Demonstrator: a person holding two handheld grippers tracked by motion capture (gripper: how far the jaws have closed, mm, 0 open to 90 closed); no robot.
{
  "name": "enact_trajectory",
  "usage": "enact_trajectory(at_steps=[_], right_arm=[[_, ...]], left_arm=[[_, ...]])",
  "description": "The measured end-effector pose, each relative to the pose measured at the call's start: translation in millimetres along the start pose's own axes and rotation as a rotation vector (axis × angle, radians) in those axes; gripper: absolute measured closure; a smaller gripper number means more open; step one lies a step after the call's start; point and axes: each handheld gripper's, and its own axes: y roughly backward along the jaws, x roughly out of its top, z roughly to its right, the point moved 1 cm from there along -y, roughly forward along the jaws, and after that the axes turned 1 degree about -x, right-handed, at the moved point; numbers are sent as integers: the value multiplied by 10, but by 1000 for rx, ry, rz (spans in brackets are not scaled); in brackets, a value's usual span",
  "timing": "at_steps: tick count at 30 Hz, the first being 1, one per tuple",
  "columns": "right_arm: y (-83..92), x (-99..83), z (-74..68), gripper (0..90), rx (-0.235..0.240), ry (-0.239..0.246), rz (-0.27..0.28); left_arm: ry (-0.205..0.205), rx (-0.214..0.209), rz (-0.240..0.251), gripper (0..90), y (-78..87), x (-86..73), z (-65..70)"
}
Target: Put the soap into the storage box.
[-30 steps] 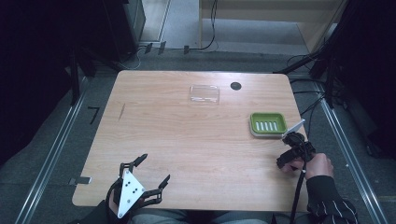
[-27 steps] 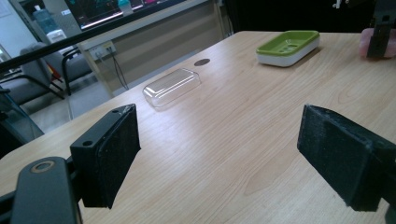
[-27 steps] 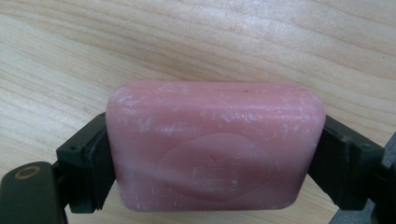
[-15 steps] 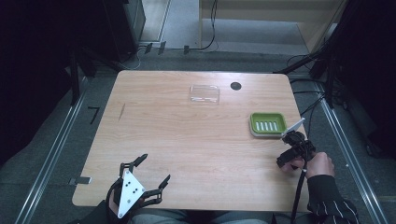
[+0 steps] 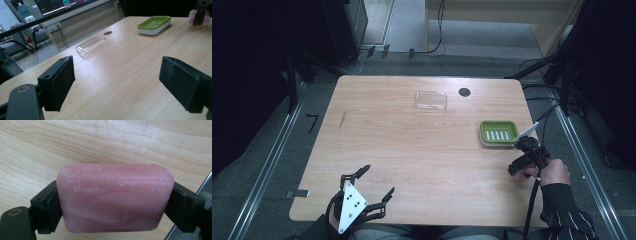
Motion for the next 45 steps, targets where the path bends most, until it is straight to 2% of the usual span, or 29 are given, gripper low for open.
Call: enact_trajectory(at_steps=[20, 45], right_arm=[[81, 149, -39, 141, -7, 25, 5], [213, 343, -156, 141, -17, 60, 25]], left_arm=[[0, -1, 1, 136, -2, -1, -1], [2, 2, 1, 136, -2, -1, -2]])
